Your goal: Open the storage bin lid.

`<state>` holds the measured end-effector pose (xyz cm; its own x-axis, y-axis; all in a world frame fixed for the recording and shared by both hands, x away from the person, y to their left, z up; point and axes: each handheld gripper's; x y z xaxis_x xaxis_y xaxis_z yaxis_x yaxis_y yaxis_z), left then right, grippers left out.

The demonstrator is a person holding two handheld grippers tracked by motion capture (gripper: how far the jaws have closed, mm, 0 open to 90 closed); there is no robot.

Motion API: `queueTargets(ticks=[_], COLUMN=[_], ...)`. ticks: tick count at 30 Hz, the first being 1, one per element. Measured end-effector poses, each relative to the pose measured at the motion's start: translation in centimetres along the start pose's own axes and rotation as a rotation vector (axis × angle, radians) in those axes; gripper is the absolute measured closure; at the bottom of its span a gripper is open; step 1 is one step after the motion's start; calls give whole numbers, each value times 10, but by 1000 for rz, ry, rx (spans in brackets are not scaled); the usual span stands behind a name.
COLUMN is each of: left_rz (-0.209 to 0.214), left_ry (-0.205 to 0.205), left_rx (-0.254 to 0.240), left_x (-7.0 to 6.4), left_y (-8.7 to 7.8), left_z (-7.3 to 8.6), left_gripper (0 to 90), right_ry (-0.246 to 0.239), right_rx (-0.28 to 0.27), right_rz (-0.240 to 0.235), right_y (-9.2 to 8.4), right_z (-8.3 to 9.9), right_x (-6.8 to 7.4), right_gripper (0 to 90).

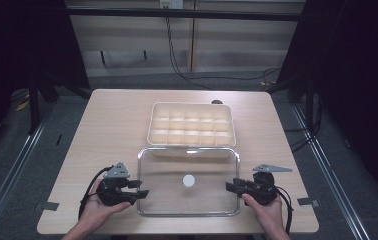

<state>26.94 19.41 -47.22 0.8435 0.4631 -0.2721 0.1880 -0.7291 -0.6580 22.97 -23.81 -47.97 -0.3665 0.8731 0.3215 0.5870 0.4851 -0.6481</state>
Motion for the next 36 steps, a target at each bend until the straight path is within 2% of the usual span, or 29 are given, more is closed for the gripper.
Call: queueTargets(ticks=[2,7,9,11,15,20,21,22,24,25,27,28,29,34,36], left_rz=[-15,-4,-7,11,29,47,46,46,48,53,10,13,12,-17,-34], left_ry=[12,-17,-28,-46,-64,-83,-82,-83,-83,-93,-75,-69,-78,-35,-40], left_rx=[16,27,42,46,48,68,68,67,66,67,77,71,57,-19,-69], left_x=[1,8,9,11,14,16,16,16,16,17,17,17,17,15,13], left_y=[1,6,8,10,11,15,15,15,15,15,14,13,12,-2,-12], left_z=[0,2,3,4,6,7,7,7,7,7,7,8,7,5,6], left_gripper=[520,520,515,510,502,452,447,443,432,413,393,386,377,311,306], right_ry=[6,9,2,-11,-2,-7,-9,-10,-6,-19,-17,-19,-20,-46,-62], right_rx=[14,46,71,82,85,84,79,69,58,39,-2,-18,-29,-130,-172], right_rz=[6,19,43,70,80,105,101,86,97,87,75,78,78,67,73], right_y=[3,9,13,16,17,18,18,18,17,16,11,8,6,-10,-18], right_z=[1,4,5,5,6,6,5,5,4,3,2,2,2,0,-1], right_x=[-1,-4,-4,-3,-3,-3,-4,-5,-6,-7,-7,-8,-8,-7,-6], right_gripper=[531,488,451,435,433,413,383,378,373,384,362,359,354,305,292])
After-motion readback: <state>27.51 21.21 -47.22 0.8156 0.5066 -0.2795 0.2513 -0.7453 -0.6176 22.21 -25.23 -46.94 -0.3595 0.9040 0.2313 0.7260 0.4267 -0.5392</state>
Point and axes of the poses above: each handheld gripper's, and its own axes: y roughly forward along the jaws, z roughly out of its underside, x roughly to its left, and after that the axes turned 7 degrees about z, right-handed
